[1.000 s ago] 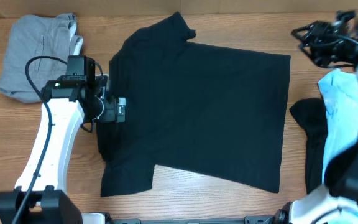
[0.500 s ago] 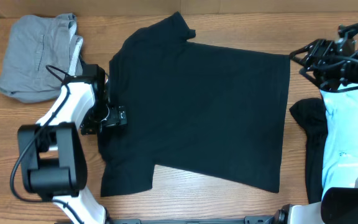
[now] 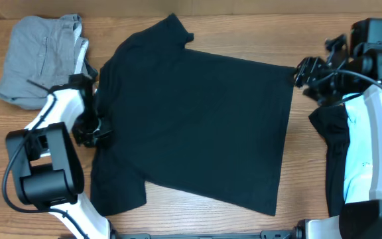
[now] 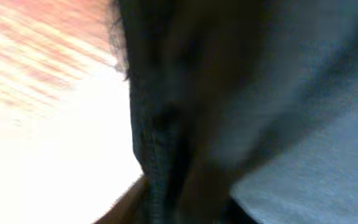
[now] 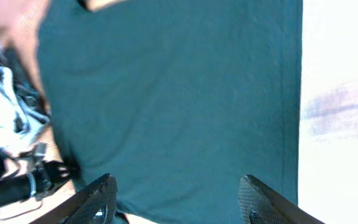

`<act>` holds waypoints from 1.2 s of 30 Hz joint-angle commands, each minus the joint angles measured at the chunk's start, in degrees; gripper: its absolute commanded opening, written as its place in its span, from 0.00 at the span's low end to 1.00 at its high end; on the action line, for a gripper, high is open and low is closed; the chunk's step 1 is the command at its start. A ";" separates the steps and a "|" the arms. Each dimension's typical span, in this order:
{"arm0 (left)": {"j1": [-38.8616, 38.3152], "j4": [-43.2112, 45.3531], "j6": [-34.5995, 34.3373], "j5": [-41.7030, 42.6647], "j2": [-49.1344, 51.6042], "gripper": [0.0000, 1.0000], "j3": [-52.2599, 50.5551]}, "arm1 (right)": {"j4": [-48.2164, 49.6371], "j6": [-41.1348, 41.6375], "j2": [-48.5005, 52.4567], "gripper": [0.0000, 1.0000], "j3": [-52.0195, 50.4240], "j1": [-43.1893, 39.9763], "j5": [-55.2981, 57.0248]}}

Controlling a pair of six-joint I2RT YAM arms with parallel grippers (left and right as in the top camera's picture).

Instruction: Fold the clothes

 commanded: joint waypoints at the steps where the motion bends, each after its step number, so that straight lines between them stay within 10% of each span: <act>1: 0.81 0.83 0.44 1.33 2.45 0.46 -0.63 | 2.14 3.78 0.20 0.70 -5.81 -0.02 2.16; 6: -0.35 -0.83 4.39 3.34 2.23 0.63 -0.63 | 11.23 8.74 0.22 0.66 -18.14 -0.02 2.14; 11: -0.68 -4.94 6.21 3.89 -0.50 0.65 1.60 | 27.61 15.41 0.83 0.11 -32.41 -0.02 2.71; 21: -0.68 -15.96 8.94 4.15 -13.94 1.00 13.73 | 51.23 23.08 8.02 0.06 -42.77 -0.04 7.91; 36: -0.68 -21.64 8.98 8.04 -21.64 1.00 16.61 | 60.15 26.91 29.75 0.06 -29.94 -0.46 5.92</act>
